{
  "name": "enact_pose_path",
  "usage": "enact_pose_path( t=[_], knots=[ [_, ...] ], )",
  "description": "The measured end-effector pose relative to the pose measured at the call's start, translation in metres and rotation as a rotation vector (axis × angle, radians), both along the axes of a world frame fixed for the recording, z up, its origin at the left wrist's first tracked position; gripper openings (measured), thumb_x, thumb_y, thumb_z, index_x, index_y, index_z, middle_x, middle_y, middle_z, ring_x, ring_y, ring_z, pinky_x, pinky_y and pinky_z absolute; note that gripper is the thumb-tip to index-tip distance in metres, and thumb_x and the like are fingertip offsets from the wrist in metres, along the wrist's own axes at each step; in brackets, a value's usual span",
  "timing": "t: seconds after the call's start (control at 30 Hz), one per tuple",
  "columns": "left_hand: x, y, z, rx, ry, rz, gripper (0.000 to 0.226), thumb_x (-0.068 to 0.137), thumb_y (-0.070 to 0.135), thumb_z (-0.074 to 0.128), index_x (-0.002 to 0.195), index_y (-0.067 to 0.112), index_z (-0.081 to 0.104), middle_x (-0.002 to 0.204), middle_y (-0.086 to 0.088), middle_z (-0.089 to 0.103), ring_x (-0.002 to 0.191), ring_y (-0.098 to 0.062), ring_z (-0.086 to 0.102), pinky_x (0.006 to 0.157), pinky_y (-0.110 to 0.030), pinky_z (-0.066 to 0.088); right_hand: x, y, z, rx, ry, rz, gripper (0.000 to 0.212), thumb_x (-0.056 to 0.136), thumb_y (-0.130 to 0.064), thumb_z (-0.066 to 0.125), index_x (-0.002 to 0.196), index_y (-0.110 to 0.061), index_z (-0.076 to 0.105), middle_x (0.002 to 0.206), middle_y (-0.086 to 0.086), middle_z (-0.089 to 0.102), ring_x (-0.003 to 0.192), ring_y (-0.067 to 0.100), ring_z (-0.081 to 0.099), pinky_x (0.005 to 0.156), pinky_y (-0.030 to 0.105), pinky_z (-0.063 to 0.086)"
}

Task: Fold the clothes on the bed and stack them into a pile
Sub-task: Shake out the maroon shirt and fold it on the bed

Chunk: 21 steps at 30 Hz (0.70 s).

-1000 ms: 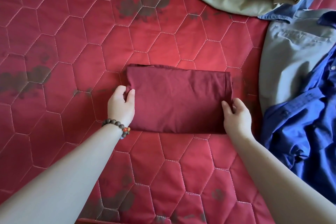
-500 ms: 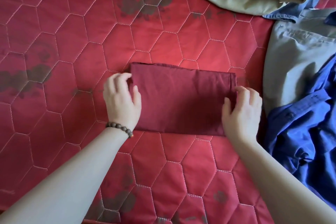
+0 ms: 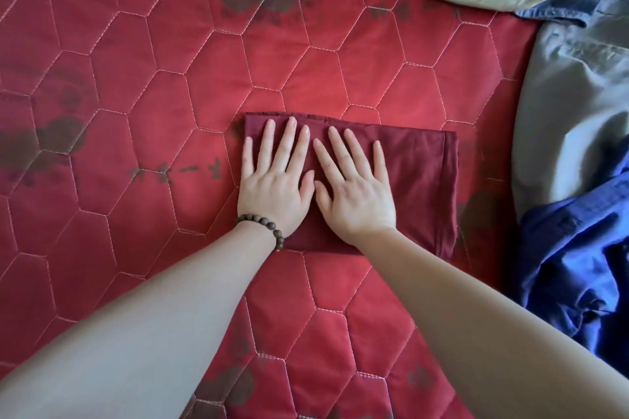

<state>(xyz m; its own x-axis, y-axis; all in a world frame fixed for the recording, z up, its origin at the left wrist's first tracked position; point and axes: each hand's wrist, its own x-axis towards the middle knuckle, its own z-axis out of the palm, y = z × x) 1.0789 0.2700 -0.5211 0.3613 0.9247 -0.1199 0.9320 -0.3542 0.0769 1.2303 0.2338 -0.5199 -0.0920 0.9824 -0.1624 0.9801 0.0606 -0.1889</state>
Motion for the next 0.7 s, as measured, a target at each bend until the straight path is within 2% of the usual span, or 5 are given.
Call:
enact_pose_path(
  t=[0.17,0.37,0.53,0.63,0.7],
  knots=[
    [0.000,0.001,-0.002,-0.013,0.011,0.057,0.067,0.093,0.053,0.033,0.154,0.035,0.012,0.163,-0.005,0.009,0.147,-0.045,0.000,0.116,-0.061,0.013,0.056,-0.017,0.000,0.027,-0.067,-0.096,0.064,0.095,-0.054,0.034,0.153,-0.031,0.023,0.162,0.001,0.015,0.149,0.021,0.011,0.120,0.051,0.006],
    [-0.001,0.003,-0.002,-0.005,-0.030,0.049,0.064,0.093,0.052,0.035,0.153,0.037,0.018,0.162,-0.008,0.011,0.146,-0.047,0.003,0.117,-0.060,0.013,0.088,-0.029,-0.002,-0.009,-0.068,-0.305,0.062,0.095,-0.052,0.030,0.153,-0.041,0.014,0.163,0.002,0.010,0.150,0.021,0.005,0.119,0.053,0.004],
    [0.000,0.003,0.001,0.024,-0.166,0.294,0.054,0.093,0.047,0.045,0.146,0.038,0.039,0.157,-0.025,0.015,0.142,-0.051,0.016,0.117,-0.055,0.017,0.083,-0.032,-0.003,-0.006,-0.012,-0.692,0.058,0.096,-0.052,0.029,0.152,-0.040,0.019,0.161,0.018,0.000,0.149,0.028,0.000,0.120,0.049,0.004],
    [0.003,0.001,0.007,0.029,-0.197,0.407,0.052,0.090,0.047,0.055,0.140,0.036,0.049,0.148,-0.027,0.033,0.133,-0.045,0.033,0.108,-0.055,0.029,0.074,-0.035,0.001,0.001,0.007,-0.740,0.054,0.098,-0.045,0.036,0.151,-0.037,0.026,0.160,0.022,0.007,0.149,0.032,0.004,0.120,0.047,0.005],
    [0.004,-0.003,0.014,0.028,-0.210,0.443,0.048,0.088,0.045,0.062,0.135,0.034,0.055,0.135,-0.025,0.044,0.119,-0.044,0.043,0.098,-0.054,0.038,0.069,-0.035,0.006,0.031,0.016,-0.745,0.052,0.099,-0.040,0.043,0.149,-0.033,0.034,0.158,0.023,0.016,0.147,0.035,0.014,0.119,0.047,0.013]
  ],
)
